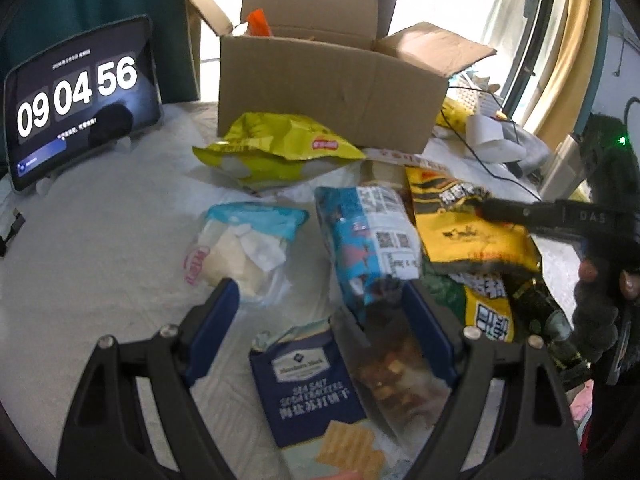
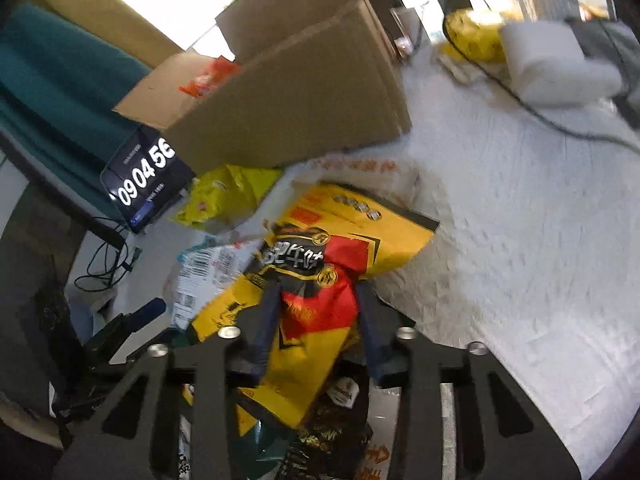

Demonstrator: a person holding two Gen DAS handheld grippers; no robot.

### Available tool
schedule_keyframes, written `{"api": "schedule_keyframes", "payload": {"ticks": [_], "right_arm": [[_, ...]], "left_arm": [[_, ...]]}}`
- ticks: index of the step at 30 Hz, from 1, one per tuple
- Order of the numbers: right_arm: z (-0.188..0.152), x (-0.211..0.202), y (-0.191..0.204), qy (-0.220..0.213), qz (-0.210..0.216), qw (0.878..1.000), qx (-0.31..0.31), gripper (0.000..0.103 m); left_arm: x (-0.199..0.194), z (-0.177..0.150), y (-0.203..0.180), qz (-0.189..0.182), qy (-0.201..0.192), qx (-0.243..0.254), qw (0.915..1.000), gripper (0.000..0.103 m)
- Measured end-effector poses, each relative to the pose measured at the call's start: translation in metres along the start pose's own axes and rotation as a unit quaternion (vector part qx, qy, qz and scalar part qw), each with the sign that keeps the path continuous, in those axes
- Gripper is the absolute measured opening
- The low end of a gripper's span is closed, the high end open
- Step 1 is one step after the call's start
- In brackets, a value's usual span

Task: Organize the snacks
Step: 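Grasp the yellow-and-red snack bag with the right gripper while the left grasps a blue-white packet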

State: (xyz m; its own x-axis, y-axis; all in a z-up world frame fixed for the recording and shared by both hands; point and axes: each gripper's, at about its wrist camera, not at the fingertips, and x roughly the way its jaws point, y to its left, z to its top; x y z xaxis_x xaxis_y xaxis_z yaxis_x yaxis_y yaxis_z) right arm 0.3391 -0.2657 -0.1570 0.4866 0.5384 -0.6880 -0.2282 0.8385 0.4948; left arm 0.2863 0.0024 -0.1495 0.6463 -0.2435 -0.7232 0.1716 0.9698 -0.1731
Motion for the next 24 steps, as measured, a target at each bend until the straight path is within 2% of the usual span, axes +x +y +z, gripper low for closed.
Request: {"api": "schedule_keyframes", "payload": {"ticks": [6, 14, 17, 24], "right_arm": [[0.007, -0.036, 0.004, -0.059, -0.019, 0.998, -0.018, 0.023], [0.006, -0.091, -0.008, -0.114, -0.032, 0.993, -0.021, 0.022], [0.000, -0.102, -0.011, -0.125, -0.036, 0.991, -0.017, 0.022], [-0.022, -0.126, -0.012, -0.140, -0.036, 0.989, -0.021, 0.022]], "left_arm": [[-0.016, -0.002, -0.009, 0.007, -0.010, 0.016, 0.9998, 0.085], [-0.047, -0.028, 0.002, 0.029, 0.004, -0.015, 0.9994, 0.085], [-0.055, -0.044, -0.001, 0.038, 0.018, -0.032, 0.9986, 0.085], [-0.058, -0.092, -0.024, 0.021, 0.069, -0.094, 0.9929, 0.085]]}}
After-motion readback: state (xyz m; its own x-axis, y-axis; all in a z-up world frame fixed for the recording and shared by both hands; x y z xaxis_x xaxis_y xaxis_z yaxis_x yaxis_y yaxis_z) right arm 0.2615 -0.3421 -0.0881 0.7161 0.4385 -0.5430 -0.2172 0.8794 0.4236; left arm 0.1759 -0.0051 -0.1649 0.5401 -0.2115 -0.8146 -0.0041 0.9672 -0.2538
